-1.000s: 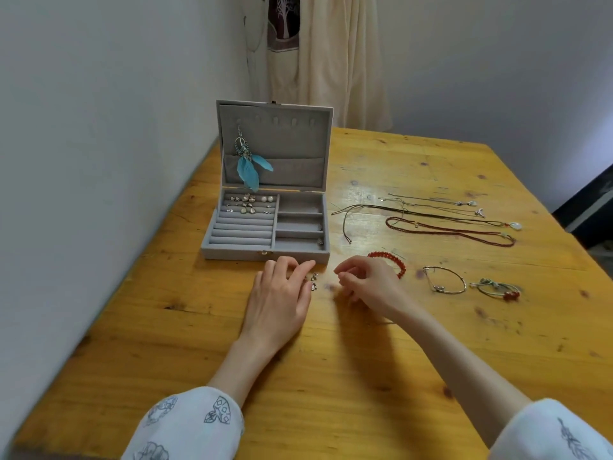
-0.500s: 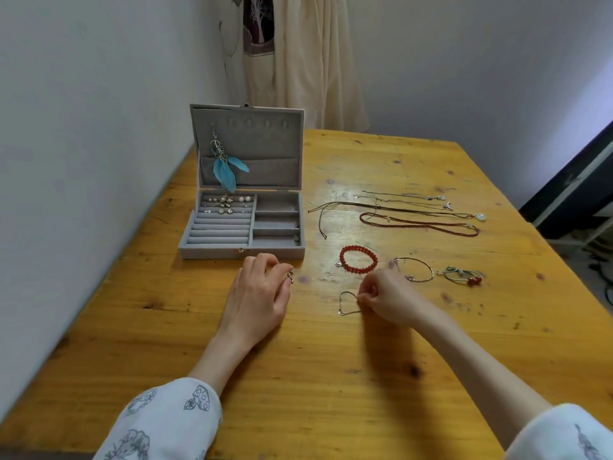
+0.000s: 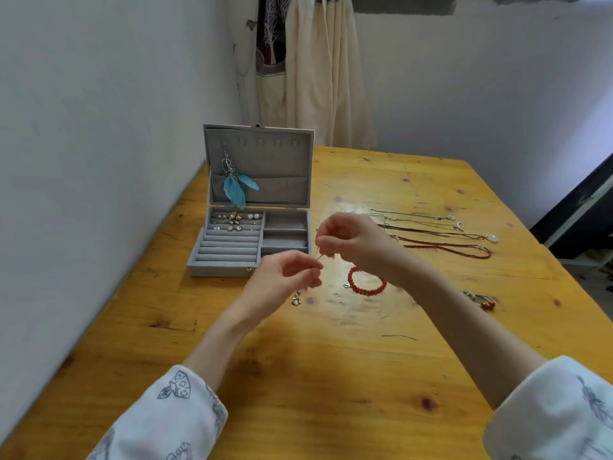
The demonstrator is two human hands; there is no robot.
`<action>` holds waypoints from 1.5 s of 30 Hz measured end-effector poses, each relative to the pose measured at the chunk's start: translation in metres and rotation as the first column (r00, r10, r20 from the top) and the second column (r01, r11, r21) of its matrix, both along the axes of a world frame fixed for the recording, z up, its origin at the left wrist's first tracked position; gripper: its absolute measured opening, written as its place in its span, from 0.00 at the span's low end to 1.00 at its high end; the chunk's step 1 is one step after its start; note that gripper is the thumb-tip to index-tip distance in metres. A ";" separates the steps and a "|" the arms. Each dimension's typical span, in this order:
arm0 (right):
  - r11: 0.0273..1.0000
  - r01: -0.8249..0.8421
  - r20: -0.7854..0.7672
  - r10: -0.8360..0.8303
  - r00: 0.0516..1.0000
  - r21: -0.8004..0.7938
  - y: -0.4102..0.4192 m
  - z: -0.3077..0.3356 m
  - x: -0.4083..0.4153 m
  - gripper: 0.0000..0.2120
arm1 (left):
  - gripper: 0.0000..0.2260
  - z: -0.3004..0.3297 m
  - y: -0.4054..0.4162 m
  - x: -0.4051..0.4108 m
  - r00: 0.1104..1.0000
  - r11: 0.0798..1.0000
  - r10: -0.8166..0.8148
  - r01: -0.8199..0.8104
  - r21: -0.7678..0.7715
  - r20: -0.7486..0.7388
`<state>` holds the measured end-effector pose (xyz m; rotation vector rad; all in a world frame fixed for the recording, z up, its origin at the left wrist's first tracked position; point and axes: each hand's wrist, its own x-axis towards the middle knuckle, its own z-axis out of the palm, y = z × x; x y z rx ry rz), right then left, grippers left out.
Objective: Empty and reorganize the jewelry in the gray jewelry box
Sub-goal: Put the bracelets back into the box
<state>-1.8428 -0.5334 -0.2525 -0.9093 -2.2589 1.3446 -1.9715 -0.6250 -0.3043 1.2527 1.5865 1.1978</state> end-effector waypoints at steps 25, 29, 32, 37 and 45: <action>1.000 0.017 0.041 -0.016 0.999 -0.001 0.121 -0.029 -0.103 0.09 | 0.12 -0.012 0.131 -0.103 0.909 0.999 0.020 -0.039 -0.038 -0.415; 1.000 -0.013 -0.004 0.013 1.000 0.007 0.119 -0.018 -0.104 0.09 | 0.06 -0.009 0.127 -0.104 0.928 0.997 0.069 -0.074 0.000 -0.367; 0.999 -0.008 -0.047 0.006 0.999 -0.053 0.117 -0.014 -0.103 0.09 | 0.06 -0.005 0.123 -0.102 0.982 0.994 0.106 -0.101 0.042 -0.159; 0.997 -0.018 -0.075 0.012 0.997 -0.079 0.113 -0.013 -0.105 0.09 | 0.11 0.003 0.119 -0.102 0.992 0.996 0.065 -0.071 0.055 0.104; 0.997 0.075 0.011 -0.075 0.997 -0.016 0.122 -0.022 -0.102 0.07 | 0.07 -0.006 0.121 -0.114 0.917 0.990 0.134 -0.140 0.011 -0.376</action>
